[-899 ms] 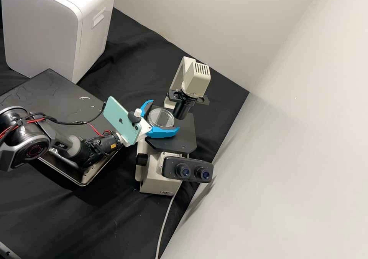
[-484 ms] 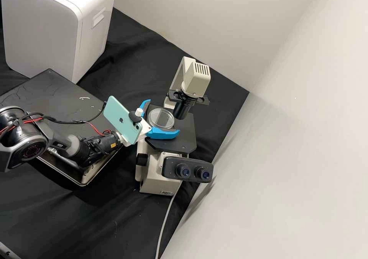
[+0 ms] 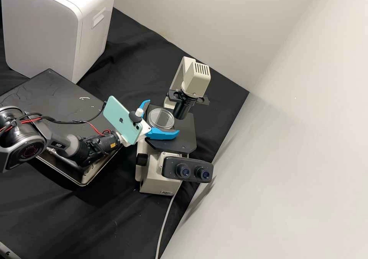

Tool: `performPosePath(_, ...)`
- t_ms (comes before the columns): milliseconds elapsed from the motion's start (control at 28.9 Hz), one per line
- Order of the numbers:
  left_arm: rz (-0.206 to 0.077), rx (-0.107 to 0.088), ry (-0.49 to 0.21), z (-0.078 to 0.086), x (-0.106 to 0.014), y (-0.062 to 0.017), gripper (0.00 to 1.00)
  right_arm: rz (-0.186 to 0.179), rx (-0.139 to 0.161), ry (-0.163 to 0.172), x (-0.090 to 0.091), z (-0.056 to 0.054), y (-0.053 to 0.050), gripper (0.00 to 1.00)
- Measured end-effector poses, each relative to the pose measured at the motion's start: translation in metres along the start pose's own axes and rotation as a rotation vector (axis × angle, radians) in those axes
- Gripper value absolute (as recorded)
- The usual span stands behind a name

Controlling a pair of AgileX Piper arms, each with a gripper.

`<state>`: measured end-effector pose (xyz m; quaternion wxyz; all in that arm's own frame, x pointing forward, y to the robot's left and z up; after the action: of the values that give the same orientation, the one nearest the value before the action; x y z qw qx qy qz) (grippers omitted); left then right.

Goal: Place the petri dish on the microscope

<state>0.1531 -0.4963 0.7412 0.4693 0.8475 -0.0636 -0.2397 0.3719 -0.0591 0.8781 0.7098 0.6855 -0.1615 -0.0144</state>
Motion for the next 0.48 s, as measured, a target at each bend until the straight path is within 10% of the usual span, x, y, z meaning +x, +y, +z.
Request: performPosePath(484, -0.002, 0.0, -0.008, 0.0014, -0.0001, -0.0003, 1.0, 0.014, -0.007, -0.016, 0.0008, 0.0092, 0.0061, 1.0)
